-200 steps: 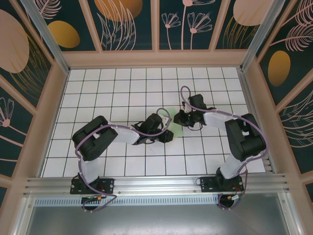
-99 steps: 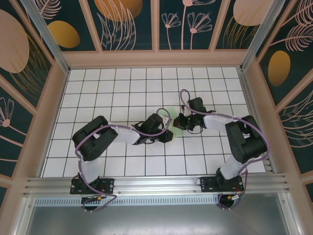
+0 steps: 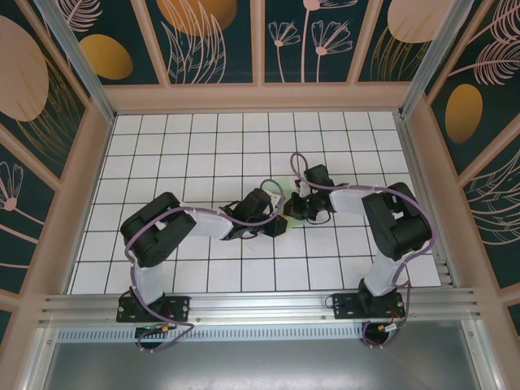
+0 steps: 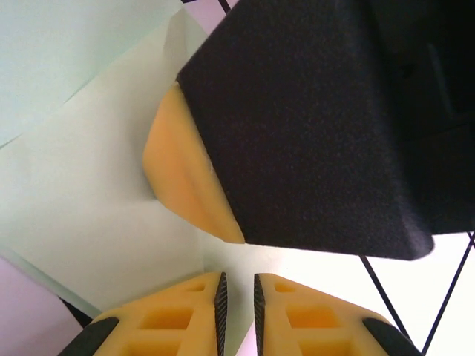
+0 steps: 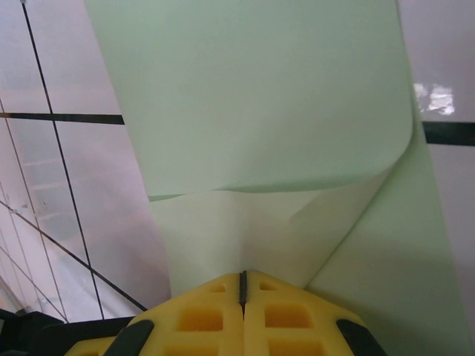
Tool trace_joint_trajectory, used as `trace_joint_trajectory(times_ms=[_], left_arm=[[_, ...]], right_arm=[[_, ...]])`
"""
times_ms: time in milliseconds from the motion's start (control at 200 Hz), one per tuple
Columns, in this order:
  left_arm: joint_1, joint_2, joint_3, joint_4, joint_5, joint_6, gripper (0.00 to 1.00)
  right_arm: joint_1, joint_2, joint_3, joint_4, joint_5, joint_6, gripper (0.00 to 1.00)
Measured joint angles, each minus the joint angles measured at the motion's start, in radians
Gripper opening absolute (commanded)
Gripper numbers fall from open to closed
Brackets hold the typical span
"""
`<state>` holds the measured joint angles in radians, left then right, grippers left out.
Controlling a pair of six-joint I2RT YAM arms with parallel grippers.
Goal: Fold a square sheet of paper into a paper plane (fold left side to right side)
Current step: Fold the triangle a second time at the center of the table.
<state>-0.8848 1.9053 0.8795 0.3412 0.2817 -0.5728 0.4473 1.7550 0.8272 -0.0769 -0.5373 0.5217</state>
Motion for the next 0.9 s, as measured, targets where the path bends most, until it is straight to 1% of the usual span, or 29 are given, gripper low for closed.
trace_joint_trajectory(times_ms=[410,731,901], left_arm=[[0.0,0.0,-0.004,0.003,-0.002,0.006,0.21],[0.0,0.0,-0.016,0.026,-0.002,0.007,0.2],[0.0,0.0,-0.02,0.037,-0.002,0.007,0.2]], right_arm=[[-0.003,0.011,0.034,-0.045,0.023,-0.043,0.06],[-0.059,0.017,0.055,-0.047,0.062,-0.068,0.07],[-0.08,0.034,0.072,-0.058,0.047,-0.078,0.08]])
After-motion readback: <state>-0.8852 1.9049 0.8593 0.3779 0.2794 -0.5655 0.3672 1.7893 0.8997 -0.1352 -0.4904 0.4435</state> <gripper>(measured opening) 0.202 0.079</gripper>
